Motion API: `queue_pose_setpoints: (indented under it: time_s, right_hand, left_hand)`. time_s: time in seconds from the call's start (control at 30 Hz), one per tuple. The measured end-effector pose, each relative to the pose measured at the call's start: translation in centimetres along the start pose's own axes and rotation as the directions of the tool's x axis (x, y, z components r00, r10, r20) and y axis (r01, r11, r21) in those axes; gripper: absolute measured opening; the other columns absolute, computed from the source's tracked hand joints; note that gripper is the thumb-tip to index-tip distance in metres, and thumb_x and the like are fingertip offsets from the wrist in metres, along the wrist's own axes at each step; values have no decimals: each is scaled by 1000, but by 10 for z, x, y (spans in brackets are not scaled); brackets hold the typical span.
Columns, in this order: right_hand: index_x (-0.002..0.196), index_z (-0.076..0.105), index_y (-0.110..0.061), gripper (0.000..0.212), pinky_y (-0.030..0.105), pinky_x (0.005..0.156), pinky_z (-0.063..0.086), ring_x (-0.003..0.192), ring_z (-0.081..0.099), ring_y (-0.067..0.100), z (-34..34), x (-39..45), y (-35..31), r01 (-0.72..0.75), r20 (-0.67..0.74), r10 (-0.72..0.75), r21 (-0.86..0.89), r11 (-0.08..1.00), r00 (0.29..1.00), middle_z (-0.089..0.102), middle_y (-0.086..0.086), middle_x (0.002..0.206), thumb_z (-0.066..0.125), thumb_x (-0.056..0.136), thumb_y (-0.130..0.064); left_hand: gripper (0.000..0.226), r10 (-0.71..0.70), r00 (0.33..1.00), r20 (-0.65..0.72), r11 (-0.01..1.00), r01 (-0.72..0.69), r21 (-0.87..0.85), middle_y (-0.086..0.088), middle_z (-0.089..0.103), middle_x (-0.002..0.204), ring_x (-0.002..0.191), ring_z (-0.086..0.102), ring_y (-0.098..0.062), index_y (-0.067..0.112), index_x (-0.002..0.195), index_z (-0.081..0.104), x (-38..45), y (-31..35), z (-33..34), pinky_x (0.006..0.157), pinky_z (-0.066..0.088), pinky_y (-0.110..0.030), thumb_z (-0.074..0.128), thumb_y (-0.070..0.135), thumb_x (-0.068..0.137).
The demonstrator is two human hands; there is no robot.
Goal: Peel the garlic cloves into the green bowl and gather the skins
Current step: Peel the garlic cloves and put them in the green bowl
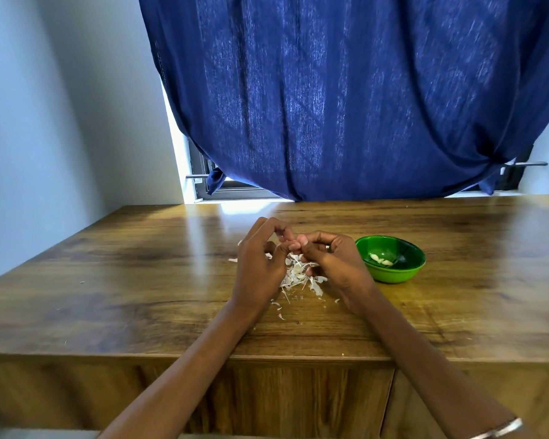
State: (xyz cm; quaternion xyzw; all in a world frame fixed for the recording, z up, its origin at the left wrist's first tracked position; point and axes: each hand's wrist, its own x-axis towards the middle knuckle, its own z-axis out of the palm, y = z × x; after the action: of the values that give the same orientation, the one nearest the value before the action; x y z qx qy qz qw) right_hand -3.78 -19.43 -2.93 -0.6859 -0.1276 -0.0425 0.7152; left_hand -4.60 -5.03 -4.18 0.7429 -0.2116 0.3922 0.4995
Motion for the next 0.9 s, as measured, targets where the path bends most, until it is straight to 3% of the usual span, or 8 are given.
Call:
queue_pose_setpoints:
  time_s: [0.2,0.43,0.5,0.6,0.9]
  right_hand:
    - [92,68,-4,8,21,57,56,67,66,0,0,-3,-2,59,21,-58,-41,997,998,73,-1,79,64,96,-10]
    - [88,63,-2,10,18,61,56,64,65,1,3,-5,-3,126,44,-123,-69,990,991,72,-6,70,60,97,-2]
    - [90,62,3,9,16,60,54,63,66,0,3,-6,-4,136,47,-133,-70,988,990,71,-3,72,59,97,-2]
    - [92,60,5,10,16,61,53,63,67,2,3,-6,-4,151,78,-145,-80,985,986,69,1,75,57,98,-2]
    - [93,54,-2,10,21,64,54,64,61,4,3,-6,-3,120,167,-107,-66,991,980,65,3,77,51,102,-3]
  left_hand:
    - [39,-15,1000,-1,1000,15,-1,18,60,89,76,65,-17,35,88,59,1,2,0,57,55,-49,71,-2,90]
    - [24,81,995,63,992,-87,95,9,55,88,78,57,-14,16,89,62,0,-2,-1,65,53,-44,65,-8,88]
    - [24,94,993,76,987,-103,123,6,54,90,80,56,-13,13,91,63,0,-3,0,67,53,-35,64,-11,87]
    - [27,114,992,57,977,-123,176,12,50,92,83,53,0,8,94,68,-1,-2,-1,70,41,-10,63,-16,84]
    - [27,219,974,53,952,-225,206,19,44,90,84,51,9,0,98,72,-3,2,-1,72,37,-5,56,-15,81]
